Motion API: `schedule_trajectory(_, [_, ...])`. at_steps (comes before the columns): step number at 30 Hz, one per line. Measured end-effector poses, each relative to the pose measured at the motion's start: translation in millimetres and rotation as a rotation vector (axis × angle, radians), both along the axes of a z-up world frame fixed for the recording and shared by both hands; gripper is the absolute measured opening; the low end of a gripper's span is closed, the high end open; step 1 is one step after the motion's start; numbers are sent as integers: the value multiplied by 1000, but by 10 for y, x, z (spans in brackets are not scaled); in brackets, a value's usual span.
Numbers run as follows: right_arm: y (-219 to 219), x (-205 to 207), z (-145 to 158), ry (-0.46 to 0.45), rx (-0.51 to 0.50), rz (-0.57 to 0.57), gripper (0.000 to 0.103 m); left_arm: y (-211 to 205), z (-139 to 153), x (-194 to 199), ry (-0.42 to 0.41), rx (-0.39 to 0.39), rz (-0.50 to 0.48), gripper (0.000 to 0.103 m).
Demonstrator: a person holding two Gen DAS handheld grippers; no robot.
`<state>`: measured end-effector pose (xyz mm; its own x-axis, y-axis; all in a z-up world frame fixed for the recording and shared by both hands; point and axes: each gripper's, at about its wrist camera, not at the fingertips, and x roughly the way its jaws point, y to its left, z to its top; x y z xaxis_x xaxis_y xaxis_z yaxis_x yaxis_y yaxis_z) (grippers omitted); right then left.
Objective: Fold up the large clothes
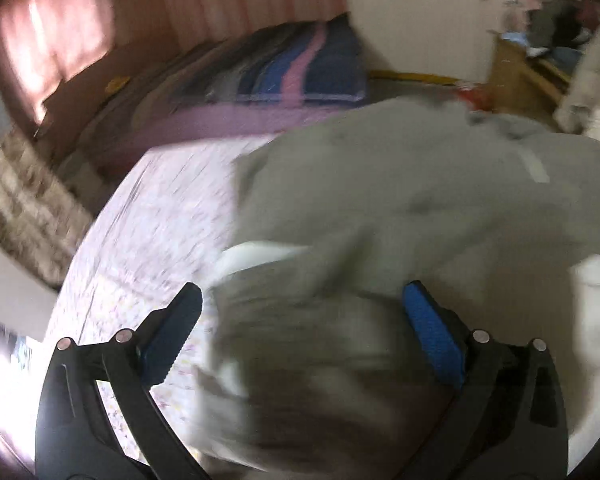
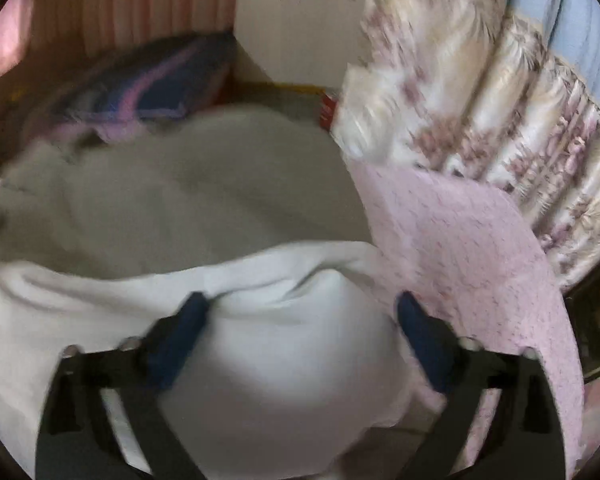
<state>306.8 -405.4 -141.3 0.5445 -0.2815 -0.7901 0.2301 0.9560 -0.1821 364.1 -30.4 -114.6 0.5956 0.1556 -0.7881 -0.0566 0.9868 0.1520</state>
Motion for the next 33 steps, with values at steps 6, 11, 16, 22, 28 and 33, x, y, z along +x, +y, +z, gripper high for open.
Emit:
schedule_trajectory(6, [-102, -113, 71, -63, 40, -13, 100, 49, -104, 19, -17, 15, -22, 100])
schedule_trajectory(11, [-269, -586, 352, -153, 160, 41, 101, 159, 75, -209, -42, -108, -81, 100])
schedule_trajectory(16, [-445, -1480, 584, -170, 248, 137, 101, 498, 446, -967, -131, -188, -129, 100])
schedule_trajectory(22, [-665, -2637, 652, -188, 276, 150, 101, 935, 718, -2136, -197, -180, -152, 100])
schedule_trajectory(28, [-703, -3470, 557, -218, 287, 111, 101, 1063, 577, -3376, -201, -129, -190, 100])
schedule_trajectory(33, [-625, -3876, 489, -248, 347, 104, 101, 1077, 434, -4011, -196, -167, -211, 100])
